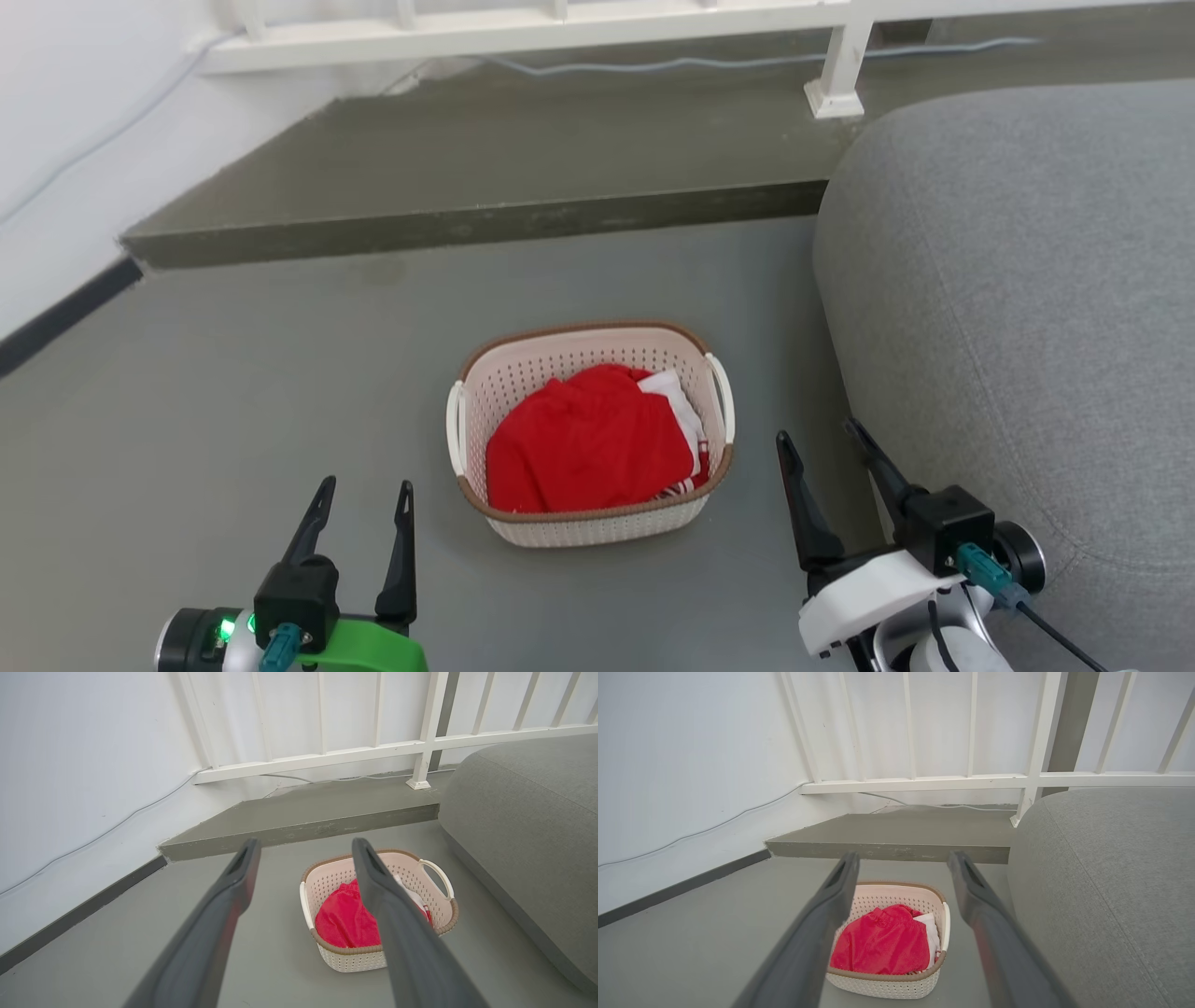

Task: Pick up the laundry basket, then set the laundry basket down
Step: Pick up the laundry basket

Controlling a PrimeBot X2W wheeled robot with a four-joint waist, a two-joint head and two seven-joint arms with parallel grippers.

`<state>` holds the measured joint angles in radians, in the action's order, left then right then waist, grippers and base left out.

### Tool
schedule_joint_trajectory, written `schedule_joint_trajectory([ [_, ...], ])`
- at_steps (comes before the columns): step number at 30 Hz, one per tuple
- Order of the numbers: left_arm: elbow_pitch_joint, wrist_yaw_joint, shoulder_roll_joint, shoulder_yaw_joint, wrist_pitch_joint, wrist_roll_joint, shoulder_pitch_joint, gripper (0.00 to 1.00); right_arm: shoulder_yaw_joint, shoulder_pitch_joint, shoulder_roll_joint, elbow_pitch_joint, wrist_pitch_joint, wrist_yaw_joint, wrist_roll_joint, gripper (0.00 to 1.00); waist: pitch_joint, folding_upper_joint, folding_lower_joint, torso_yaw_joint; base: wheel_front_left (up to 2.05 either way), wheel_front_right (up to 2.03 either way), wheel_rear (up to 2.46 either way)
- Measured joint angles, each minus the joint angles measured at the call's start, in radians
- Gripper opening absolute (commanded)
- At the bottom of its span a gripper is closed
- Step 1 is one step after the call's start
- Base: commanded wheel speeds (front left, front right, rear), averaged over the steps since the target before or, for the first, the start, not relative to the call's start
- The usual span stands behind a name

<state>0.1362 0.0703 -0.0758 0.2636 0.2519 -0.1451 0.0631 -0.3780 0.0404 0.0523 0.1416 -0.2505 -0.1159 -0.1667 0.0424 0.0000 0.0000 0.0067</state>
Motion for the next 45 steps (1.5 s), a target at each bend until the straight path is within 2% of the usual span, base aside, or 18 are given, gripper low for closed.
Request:
schedule_joint_trajectory([
  [8, -0.021, -0.001, 0.0, -0.01, 0.0, 0.0, -0.017, 1.0, 0.008, -0.044, -0.001, -0.021, -0.001, 0.004, -0.009, 1.0, 0.077, 0.0, 0.0, -0.002, 0.0, 0.0, 0.0],
  [17, 0.009, -0.018, -0.002, -0.023, 0.0, 0.0, -0.123, 1.0, 0.044, -0.139, -0.002, -0.01, -0.001, 0.011, -0.04, 1.0, 0.185, 0.0, 0.0, -0.011, 0.0, 0.0, 0.0],
  [32, 0.129, -0.045, -0.002, -0.024, -0.016, 0.004, -0.353, 1.0, 0.066, -0.367, 0.001, 0.139, -0.002, 0.045, -0.066, 1.0, 0.379, 0.0, 0.0001, -0.028, 0.0, 0.0, 0.0],
  [45, 0.27, -0.045, 0.016, -0.058, -0.065, -0.02, -0.564, 1.0, 0.075, -0.59, 0.005, 0.307, 0.0, 0.05, -0.081, 1.0, 0.548, 0.0, 0.0002, -0.034, 0.0, 0.0, 0.0],
])
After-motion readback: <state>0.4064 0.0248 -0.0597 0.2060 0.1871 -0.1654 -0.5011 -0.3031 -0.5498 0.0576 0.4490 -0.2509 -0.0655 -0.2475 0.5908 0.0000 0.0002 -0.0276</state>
